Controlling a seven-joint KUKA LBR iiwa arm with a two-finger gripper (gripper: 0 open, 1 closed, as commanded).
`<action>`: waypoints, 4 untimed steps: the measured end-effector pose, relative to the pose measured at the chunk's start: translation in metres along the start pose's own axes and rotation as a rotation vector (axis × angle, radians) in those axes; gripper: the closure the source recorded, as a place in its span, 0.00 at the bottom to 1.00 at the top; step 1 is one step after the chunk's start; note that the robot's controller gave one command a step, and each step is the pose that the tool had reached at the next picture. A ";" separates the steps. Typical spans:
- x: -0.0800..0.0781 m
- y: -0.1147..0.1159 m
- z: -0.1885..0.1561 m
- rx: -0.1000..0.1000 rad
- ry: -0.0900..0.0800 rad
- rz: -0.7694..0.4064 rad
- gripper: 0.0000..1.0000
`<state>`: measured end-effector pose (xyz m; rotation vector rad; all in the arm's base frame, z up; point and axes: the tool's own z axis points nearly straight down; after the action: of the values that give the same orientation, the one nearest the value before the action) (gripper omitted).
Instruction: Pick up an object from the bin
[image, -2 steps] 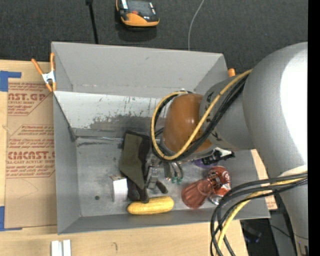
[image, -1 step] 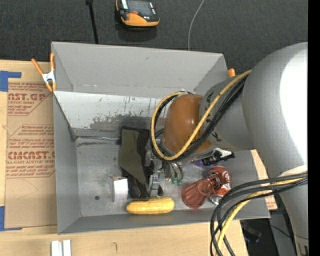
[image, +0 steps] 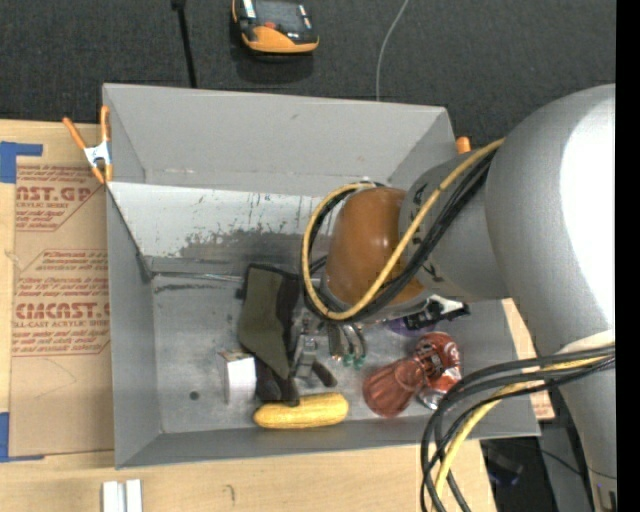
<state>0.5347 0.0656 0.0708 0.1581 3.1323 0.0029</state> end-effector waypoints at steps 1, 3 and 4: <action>0.001 0.000 0.001 0.001 0.004 -0.001 0.00; 0.001 0.000 0.001 0.001 0.005 0.000 0.00; 0.001 0.000 0.000 0.001 0.004 0.000 1.00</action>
Offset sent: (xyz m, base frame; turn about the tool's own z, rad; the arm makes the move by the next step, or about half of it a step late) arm 0.0000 0.0000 0.0000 0.0000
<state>0.5335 0.0654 0.0705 0.1586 3.1366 0.0021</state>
